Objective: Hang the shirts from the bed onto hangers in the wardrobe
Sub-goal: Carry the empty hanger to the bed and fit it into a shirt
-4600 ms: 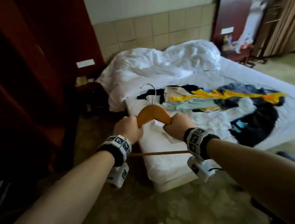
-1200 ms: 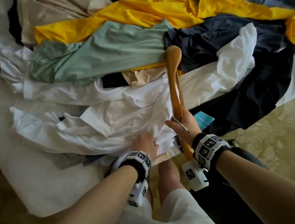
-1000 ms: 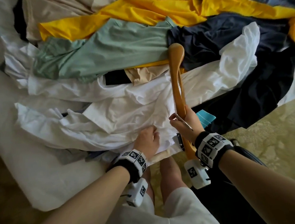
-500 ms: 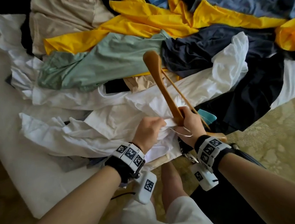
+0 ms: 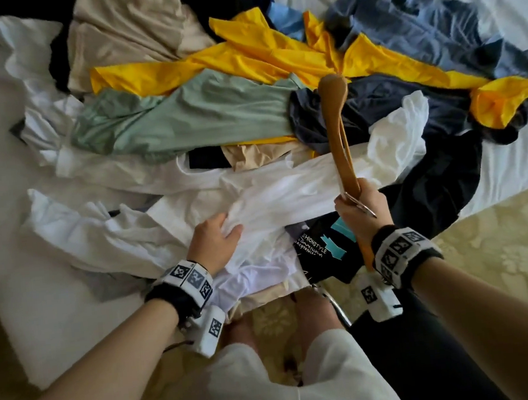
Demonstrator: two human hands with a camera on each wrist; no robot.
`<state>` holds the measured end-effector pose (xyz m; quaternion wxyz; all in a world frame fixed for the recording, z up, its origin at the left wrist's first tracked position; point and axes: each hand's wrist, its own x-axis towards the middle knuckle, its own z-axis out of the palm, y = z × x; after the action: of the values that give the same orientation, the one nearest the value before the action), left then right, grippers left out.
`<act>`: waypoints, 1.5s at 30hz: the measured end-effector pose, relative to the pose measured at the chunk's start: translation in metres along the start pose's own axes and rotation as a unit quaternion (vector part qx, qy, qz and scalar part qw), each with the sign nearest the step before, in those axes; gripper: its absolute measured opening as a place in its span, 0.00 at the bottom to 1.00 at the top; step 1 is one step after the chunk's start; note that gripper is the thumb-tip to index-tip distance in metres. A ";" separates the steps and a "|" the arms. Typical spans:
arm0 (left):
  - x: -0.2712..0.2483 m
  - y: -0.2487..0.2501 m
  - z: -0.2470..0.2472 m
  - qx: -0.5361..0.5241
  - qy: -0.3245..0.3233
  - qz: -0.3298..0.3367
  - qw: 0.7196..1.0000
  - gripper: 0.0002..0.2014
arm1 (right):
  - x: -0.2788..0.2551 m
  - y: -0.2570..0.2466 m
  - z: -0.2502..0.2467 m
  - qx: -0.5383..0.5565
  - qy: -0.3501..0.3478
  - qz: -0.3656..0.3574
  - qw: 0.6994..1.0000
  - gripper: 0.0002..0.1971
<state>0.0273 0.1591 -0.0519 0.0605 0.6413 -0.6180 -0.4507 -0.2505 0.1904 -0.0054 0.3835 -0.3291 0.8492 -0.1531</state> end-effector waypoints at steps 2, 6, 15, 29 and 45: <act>-0.004 -0.005 0.008 0.003 0.022 -0.008 1.000 0.15 | 0.001 -0.001 0.007 -0.008 -0.025 -0.018 0.999 0.10; -0.013 -0.009 0.031 0.017 0.089 -0.030 0.995 0.19 | 0.015 -0.001 0.016 -0.026 -0.071 -0.067 0.995 0.10; -0.018 0.040 0.097 0.169 0.175 0.192 0.951 0.19 | 0.048 0.009 0.016 -0.060 -0.163 -0.119 0.978 0.13; -0.027 0.019 0.246 0.368 -0.173 0.301 0.862 0.38 | 0.062 0.020 0.033 -0.036 -0.169 -0.164 0.971 0.08; -0.027 0.004 0.296 0.142 0.262 0.381 0.875 0.08 | 0.046 0.044 0.033 -0.012 -0.161 -0.267 0.950 0.04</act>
<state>-0.1644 0.3230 -0.2100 0.2959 0.4527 -0.8332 -0.1156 -0.2677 0.1911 -0.0745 0.4567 -0.5683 0.6590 -0.1848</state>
